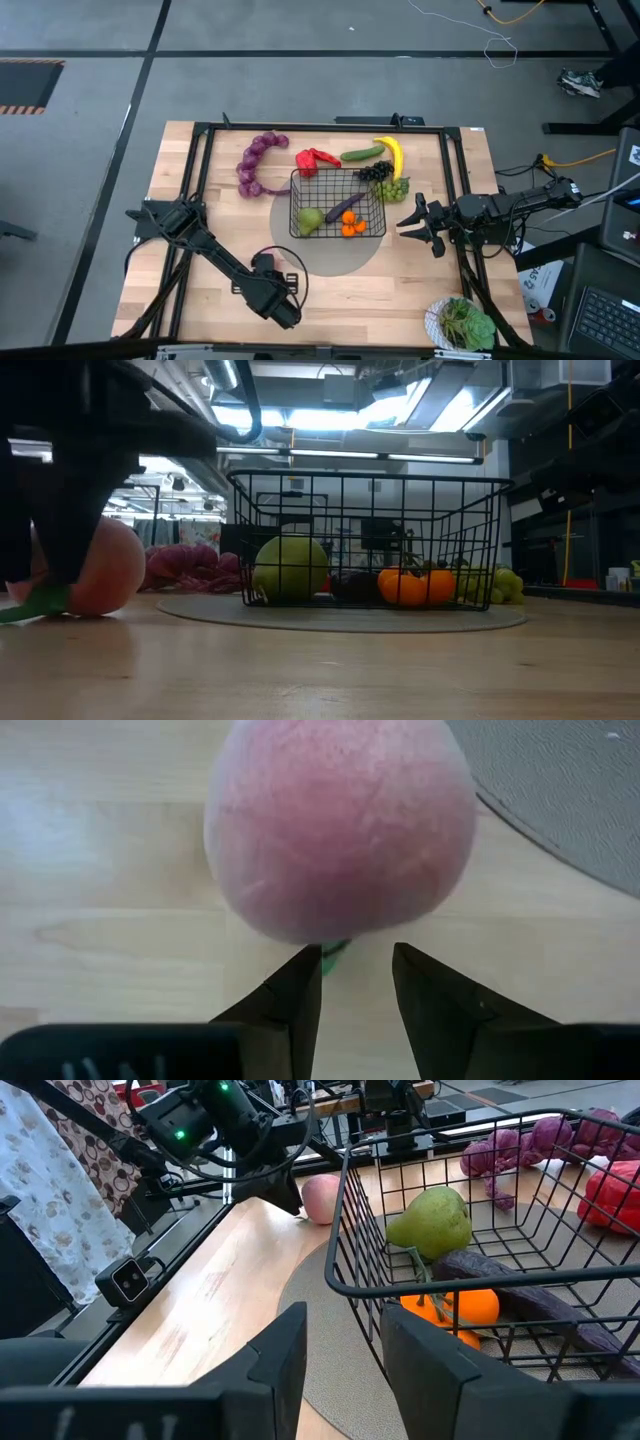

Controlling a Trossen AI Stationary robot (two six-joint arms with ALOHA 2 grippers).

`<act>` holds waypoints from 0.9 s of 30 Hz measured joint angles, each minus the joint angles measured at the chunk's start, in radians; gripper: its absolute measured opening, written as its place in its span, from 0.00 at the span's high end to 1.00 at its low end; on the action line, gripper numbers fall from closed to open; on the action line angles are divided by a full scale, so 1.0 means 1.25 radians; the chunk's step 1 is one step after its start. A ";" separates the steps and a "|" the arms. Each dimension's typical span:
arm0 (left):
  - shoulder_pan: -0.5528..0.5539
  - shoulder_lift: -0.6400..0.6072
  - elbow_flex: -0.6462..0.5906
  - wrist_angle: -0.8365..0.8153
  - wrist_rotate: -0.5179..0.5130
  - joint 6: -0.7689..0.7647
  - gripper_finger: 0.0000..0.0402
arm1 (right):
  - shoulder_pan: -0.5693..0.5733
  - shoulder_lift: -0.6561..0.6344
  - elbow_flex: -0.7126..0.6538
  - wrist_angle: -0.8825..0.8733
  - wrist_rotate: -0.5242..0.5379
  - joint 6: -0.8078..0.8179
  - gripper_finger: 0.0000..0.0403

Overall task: Build produce basket
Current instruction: Put the apricot into the wire basket

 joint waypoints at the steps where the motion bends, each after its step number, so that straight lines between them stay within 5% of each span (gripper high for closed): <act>1: 0.002 0.000 -0.009 0.003 0.000 0.000 0.70 | 0.000 0.000 0.000 0.000 0.000 0.000 0.68; 9: 0.002 -0.005 -0.097 0.065 0.031 -0.006 0.70 | 0.000 0.000 0.000 0.000 0.000 0.000 0.68; 27: -0.022 0.001 -0.093 0.054 -0.029 0.000 0.71 | 0.000 0.000 0.000 0.000 0.000 0.000 0.68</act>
